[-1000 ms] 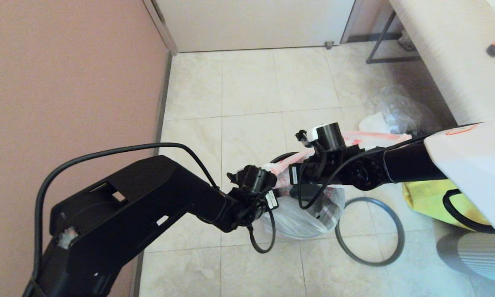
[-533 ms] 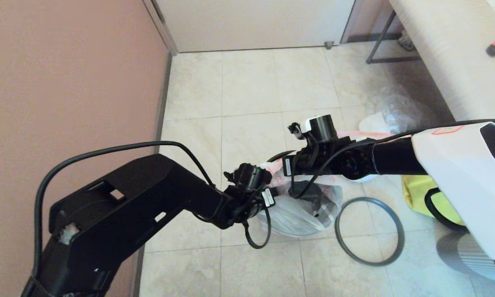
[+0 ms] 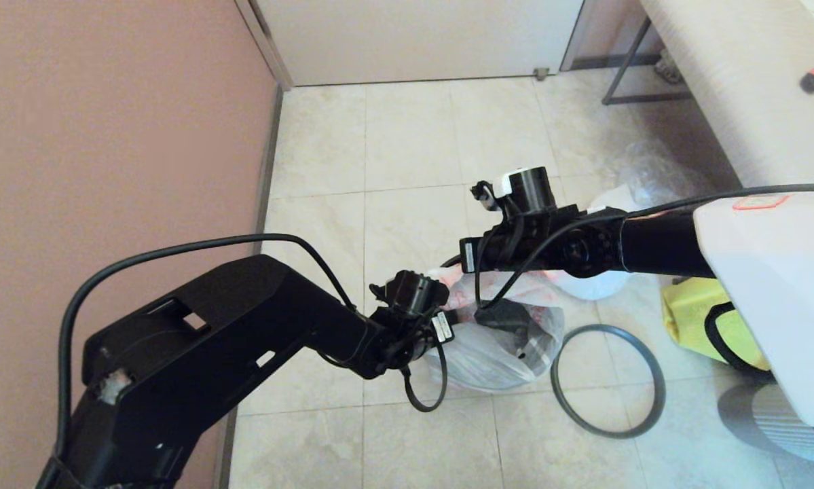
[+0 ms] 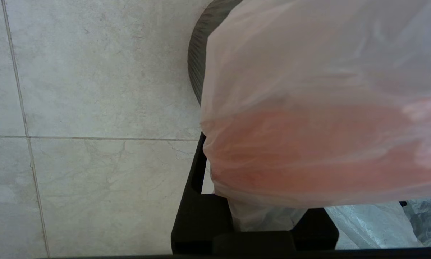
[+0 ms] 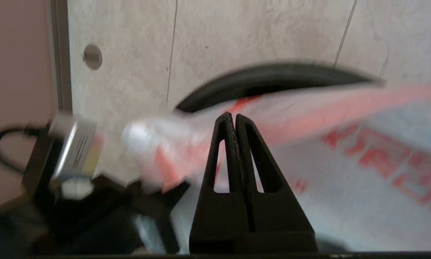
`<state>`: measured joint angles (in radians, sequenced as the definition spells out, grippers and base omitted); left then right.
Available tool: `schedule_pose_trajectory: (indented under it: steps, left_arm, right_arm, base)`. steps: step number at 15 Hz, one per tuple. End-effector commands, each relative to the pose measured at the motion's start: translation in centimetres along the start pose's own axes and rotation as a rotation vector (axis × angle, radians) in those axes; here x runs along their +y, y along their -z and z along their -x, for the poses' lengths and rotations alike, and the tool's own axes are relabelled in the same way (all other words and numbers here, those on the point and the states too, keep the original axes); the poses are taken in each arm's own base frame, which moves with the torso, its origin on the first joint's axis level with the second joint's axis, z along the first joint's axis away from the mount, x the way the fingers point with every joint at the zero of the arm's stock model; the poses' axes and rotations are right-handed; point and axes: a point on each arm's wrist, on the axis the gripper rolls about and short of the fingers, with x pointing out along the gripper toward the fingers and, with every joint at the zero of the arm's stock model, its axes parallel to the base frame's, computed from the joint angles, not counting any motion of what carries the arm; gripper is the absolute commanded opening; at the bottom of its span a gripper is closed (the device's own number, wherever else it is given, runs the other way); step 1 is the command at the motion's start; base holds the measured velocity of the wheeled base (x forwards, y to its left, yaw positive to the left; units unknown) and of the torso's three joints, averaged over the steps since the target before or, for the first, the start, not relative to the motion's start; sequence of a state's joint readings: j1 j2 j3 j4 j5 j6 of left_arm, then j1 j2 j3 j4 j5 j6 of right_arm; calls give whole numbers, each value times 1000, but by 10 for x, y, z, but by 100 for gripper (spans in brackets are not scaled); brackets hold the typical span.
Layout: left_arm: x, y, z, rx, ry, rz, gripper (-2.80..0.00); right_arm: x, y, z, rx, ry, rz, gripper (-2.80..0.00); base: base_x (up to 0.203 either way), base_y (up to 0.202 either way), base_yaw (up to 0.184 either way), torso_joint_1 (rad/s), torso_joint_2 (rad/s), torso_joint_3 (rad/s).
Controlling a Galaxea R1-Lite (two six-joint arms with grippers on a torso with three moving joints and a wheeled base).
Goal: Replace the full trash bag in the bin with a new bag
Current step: Put the new garbage bag on the trash can
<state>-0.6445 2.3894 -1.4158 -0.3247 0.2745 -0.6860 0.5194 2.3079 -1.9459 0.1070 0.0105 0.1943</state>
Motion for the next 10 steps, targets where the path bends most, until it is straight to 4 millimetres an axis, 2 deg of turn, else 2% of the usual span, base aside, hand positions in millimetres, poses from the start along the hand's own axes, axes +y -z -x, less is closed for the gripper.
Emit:
schedule_pose_trajectory:
  steps: [1,3,4,8,10]
  left_arm:
    - [0,0,0,-1,-1,6,-280]
    - [1,0,-1,-1,-3,7,-280]
    - [1,1,-1,1,-3,5,-280]
    - [1,1,-1,1,-3,5,-280]
    - [0,2,-1,3,-1,3,-280]
  right_arm:
    - [-4,4,-10,9,1,-3,-280]
    - [-2,-2,9,21,-1,-7,-280]
    - [-4,3,13,73,9,-9,-280]
    - [-6,17,21,160,19,-10,-280]
    - [-8,22,12,148,16,-9,-280]
  base:
    - [0,0,0,0,0,0]
    - [0,0,0,0,0,0]
    - [0,0,0,0,0,0]
    - [0,0,0,0,0,0]
    - [0,0,0,0,0,0]
